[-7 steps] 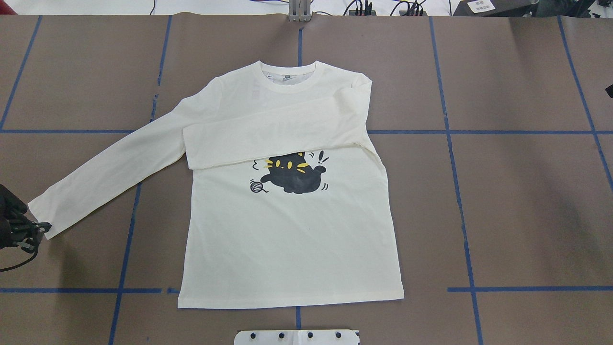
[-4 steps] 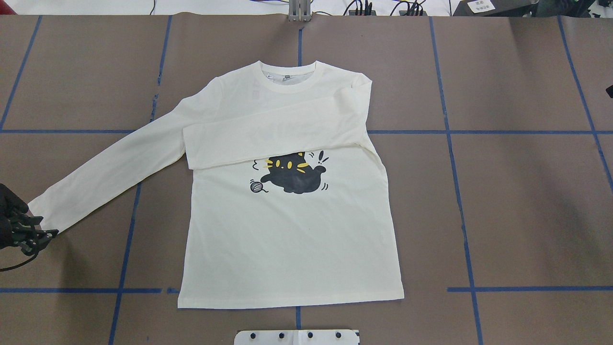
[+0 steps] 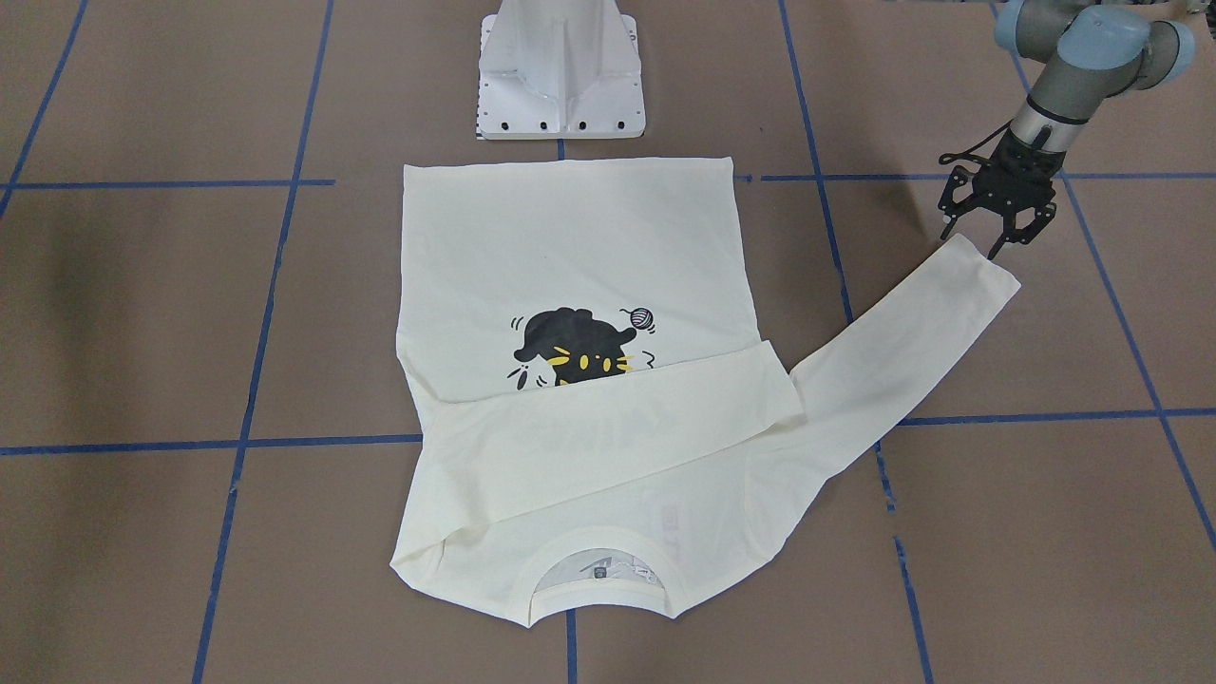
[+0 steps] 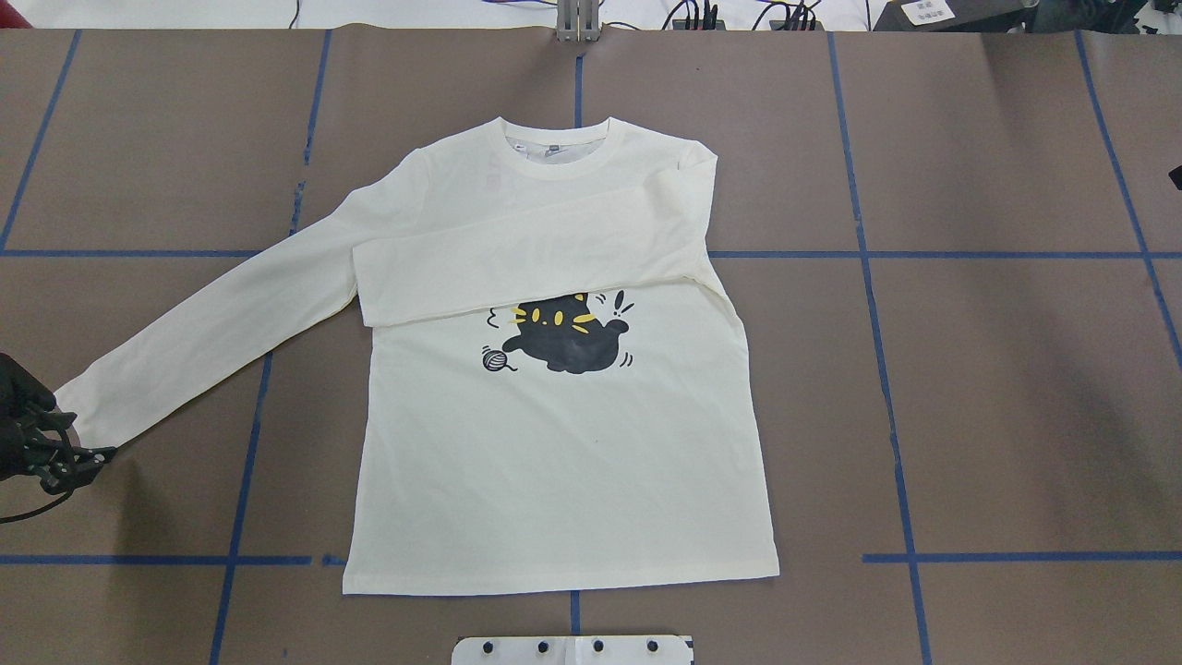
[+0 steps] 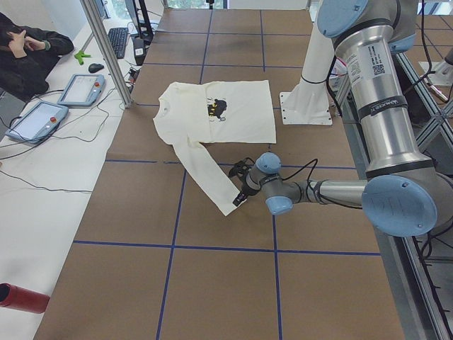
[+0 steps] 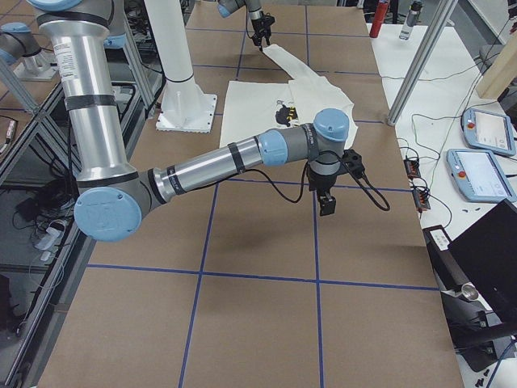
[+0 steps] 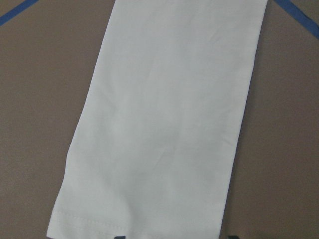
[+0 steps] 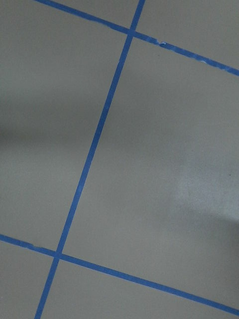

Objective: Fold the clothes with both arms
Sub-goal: 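Lower the left gripper and grasp the cuff of the other sleeve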

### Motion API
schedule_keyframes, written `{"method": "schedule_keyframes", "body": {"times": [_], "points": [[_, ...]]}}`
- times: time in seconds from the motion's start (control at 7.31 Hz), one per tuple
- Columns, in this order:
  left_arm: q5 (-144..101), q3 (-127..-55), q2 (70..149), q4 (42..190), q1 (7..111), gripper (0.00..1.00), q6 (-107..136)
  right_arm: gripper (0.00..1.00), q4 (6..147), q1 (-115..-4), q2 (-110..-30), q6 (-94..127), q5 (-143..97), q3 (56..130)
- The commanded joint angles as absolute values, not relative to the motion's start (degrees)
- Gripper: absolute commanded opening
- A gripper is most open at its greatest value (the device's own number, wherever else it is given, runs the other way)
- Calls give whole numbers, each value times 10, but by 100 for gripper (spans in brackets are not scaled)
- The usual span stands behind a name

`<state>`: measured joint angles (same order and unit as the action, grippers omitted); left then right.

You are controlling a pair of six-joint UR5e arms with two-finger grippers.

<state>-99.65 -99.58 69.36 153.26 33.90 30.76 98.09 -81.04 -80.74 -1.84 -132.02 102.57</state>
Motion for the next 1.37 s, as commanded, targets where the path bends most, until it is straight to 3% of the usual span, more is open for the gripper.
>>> {"method": "schedule_keyframes", "body": {"times": [0.0, 0.27, 0.41, 0.68, 1.23], "points": [[-996, -991, 698, 1532, 338, 74, 308, 100, 981, -810, -808, -17, -1320, 1026], [-997, -985, 701, 1532, 338, 74, 308, 100, 981, -810, -808, -18, -1320, 1025], [-997, -984, 701, 1532, 338, 69, 308, 100, 981, -810, -808, -18, -1320, 1025], [-997, -986, 701, 1533, 338, 0, 308, 100, 981, -810, -808, -17, -1320, 1026], [-999, -1005, 712, 1532, 355, 0, 308, 100, 981, -810, -812, -16, -1320, 1026]]}}
